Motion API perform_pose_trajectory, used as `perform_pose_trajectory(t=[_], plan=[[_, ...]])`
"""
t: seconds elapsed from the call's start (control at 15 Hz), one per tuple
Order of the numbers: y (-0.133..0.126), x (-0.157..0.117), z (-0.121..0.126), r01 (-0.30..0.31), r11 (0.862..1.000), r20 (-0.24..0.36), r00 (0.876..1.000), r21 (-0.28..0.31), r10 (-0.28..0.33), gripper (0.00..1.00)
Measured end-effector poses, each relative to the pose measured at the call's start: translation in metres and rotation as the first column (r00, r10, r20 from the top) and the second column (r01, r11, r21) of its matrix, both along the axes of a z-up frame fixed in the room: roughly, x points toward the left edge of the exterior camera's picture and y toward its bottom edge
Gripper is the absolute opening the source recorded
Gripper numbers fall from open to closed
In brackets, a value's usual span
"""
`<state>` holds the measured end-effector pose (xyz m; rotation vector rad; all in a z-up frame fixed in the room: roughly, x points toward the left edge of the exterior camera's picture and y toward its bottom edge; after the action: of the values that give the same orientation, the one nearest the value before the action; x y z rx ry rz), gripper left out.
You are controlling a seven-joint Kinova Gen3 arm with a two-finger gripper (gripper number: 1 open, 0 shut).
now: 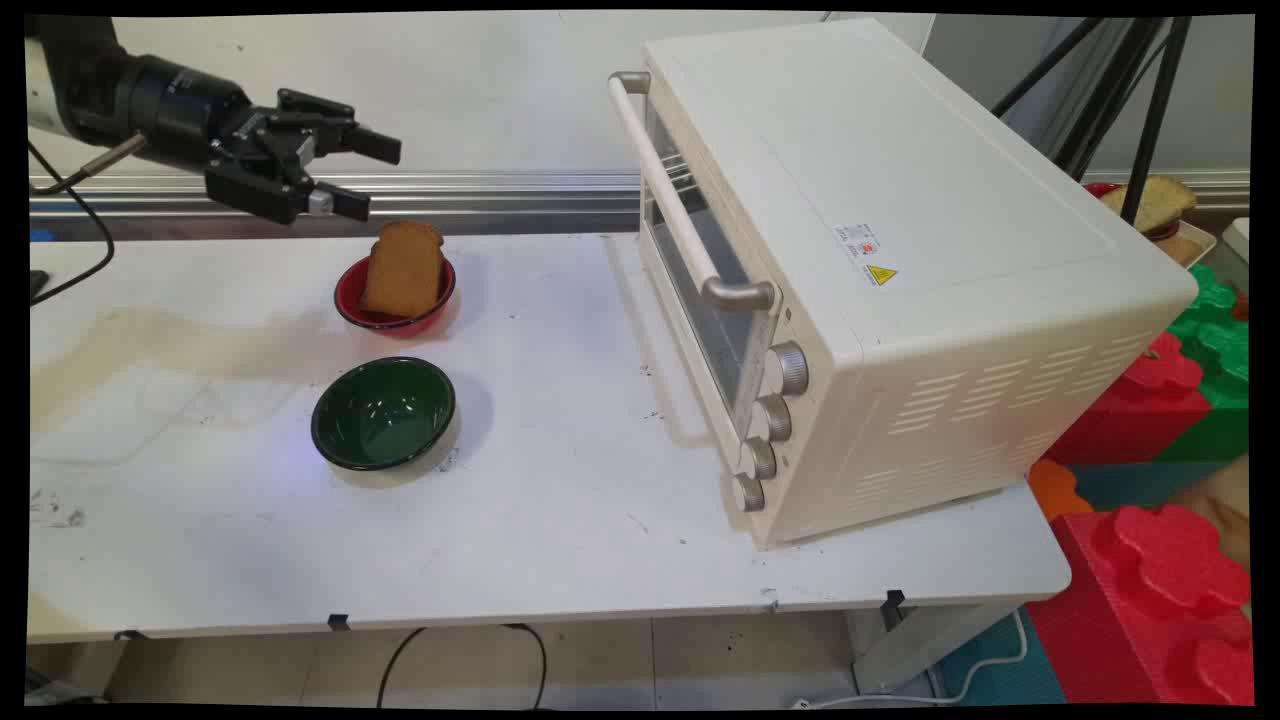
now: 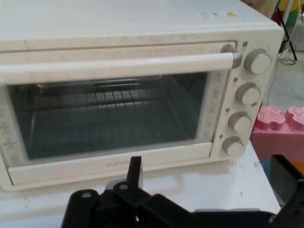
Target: Open the oven
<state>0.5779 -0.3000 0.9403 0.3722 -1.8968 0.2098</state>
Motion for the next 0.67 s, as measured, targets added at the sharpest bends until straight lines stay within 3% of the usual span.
perform_pose_trajectory(t=[0.4, 0.67], plan=[[-0.019, -0.029, 0.016, -0.026, 0.999, -0.026, 0.999, -0.027, 0.026, 1.00], [-0.041, -0.061, 0.021, -0.038, 0.998, -0.035, 0.999, -0.047, 0.036, 1.00]])
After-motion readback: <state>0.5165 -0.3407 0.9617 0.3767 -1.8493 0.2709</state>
